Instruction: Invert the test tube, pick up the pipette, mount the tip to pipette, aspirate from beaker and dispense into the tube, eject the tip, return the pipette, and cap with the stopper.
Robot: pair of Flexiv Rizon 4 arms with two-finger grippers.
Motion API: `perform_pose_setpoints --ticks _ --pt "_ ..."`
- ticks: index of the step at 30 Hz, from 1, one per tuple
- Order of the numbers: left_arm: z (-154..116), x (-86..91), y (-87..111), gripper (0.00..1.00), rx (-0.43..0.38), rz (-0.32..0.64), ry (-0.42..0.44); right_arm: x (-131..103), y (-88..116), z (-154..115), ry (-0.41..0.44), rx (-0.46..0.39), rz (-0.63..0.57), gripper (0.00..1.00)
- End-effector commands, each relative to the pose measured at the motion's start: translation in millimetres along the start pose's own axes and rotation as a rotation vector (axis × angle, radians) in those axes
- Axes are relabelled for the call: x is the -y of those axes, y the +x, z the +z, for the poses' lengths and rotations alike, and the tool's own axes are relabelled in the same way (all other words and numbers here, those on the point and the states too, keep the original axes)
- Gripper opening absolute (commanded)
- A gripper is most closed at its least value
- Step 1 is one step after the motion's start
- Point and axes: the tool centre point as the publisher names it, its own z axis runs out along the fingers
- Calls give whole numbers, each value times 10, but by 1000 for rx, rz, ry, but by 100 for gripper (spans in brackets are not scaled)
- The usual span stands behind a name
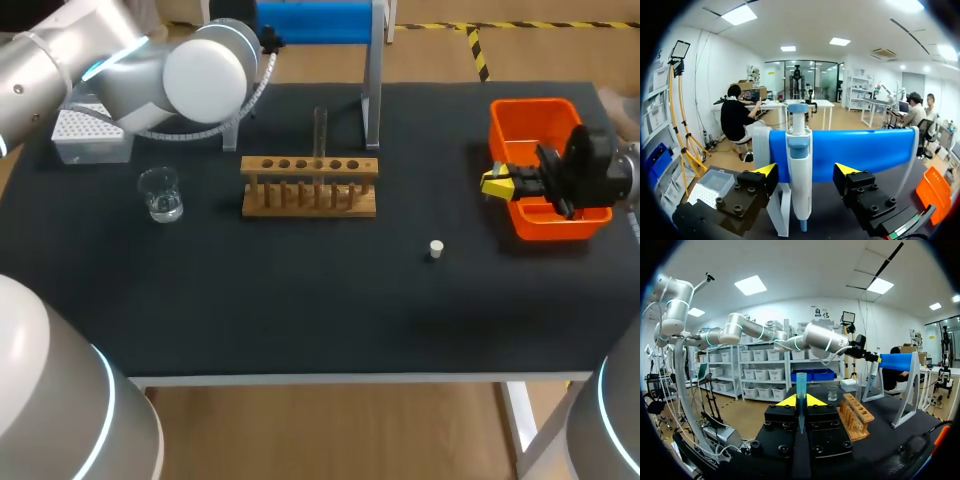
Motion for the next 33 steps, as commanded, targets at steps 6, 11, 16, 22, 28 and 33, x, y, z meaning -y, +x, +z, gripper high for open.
perform_pose_setpoints --ticks 6,11,16,22,28,33 --pt "91 4 2 71 -8 1 3 -1 7 -1 1 1 -1 0" --pt "116 -5 -6 69 -9 -2 1 -1 7 -1 1 1 -1 0" --pt "140 -8 -20 70 -8 -4 -1 -1 7 -1 1 1 -1 0" --pt "155 -15 -28 72 -7 -7 -3 -1 7 -1 1 1 -1 0" --pt "162 -20 -34 73 -4 -11 -1 -1 7 -1 1 1 -1 0" --pt "166 -19 -38 71 0 -11 0 -1 7 -1 1 1 -1 0"
